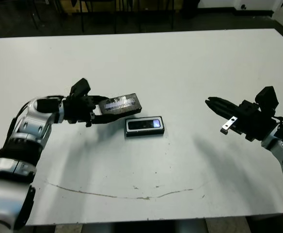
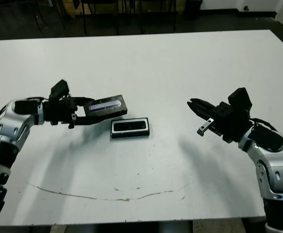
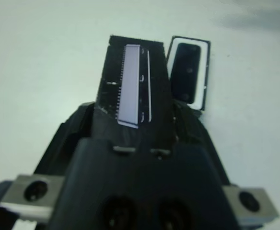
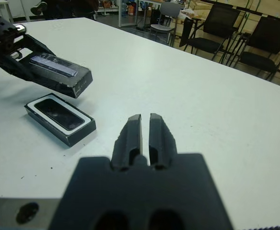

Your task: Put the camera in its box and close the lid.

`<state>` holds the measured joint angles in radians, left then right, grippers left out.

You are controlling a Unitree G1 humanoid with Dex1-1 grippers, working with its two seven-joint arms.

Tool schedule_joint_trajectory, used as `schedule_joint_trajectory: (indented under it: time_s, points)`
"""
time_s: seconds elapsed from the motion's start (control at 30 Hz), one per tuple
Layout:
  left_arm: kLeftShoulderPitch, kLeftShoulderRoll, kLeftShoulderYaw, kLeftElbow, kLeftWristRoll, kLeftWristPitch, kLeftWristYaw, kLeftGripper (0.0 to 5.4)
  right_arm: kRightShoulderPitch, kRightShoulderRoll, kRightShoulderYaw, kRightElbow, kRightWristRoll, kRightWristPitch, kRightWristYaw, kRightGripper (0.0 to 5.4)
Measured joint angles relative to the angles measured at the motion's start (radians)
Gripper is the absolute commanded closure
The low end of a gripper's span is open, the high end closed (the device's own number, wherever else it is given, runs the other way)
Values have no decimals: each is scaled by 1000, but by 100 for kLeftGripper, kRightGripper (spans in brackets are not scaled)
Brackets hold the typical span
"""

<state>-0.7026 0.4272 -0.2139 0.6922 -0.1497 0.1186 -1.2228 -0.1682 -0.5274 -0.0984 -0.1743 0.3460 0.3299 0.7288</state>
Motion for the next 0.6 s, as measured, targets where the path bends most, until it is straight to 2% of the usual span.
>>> schedule_joint_trajectory:
  time_s: [0.27, 0.6]
  points:
    - [-90, -37, -14, 197, 42, -13, -69, 262, 10, 0, 5, 3, -2, -19, 1, 540]
    - [-123, -62, -34, 255, 89, -31, -151, 262, 20, 0, 17, -1, -4, -23, -1, 540]
